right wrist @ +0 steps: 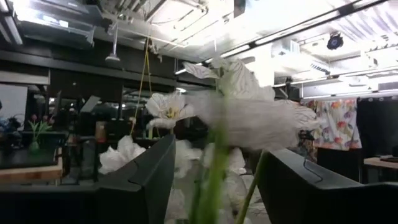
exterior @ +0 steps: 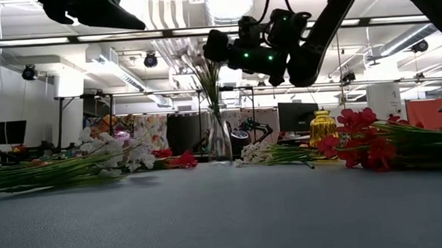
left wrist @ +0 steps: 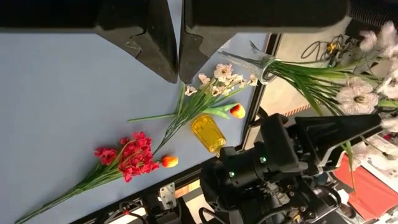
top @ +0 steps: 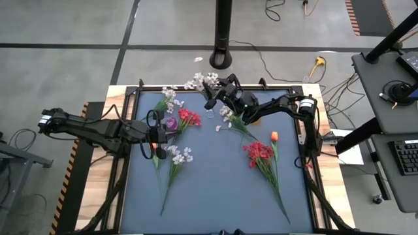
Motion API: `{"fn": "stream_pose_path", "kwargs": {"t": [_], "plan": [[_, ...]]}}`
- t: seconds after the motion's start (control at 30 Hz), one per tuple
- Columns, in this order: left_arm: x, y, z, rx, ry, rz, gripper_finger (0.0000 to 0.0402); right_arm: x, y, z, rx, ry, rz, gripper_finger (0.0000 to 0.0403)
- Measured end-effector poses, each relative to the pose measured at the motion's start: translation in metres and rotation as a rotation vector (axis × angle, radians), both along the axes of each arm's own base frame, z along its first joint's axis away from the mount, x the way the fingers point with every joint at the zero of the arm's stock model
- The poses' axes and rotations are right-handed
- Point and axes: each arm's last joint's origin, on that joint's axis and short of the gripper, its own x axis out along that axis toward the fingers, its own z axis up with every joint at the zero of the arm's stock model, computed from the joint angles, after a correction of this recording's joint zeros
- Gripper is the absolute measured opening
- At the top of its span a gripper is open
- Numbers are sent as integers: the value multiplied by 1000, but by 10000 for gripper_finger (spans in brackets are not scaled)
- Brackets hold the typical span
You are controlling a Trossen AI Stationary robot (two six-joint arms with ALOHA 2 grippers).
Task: Sort flowers into vase by color
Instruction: Put the white flower into the transparent vase, then put the orange tulip into the yellow vase
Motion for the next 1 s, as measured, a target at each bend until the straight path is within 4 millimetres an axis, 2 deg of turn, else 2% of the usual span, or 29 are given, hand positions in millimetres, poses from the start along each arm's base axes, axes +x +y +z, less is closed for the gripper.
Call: {"fn": "stream_pose_path", "kwargs": {"t": [0.13,0.43,0.6,1.0], "plan": [[0,0,0,0,0,0,0,1,5,8,11,26,7,212],[0,0,0,0,0,0,0,-6,23,42,69,176,-65,247],[0,0,0,-3,-1,2,0,-17,29,61,103,252,-123,269],[1,0,2,-7,-23,2,0,-47,38,104,214,326,-96,316]]}}
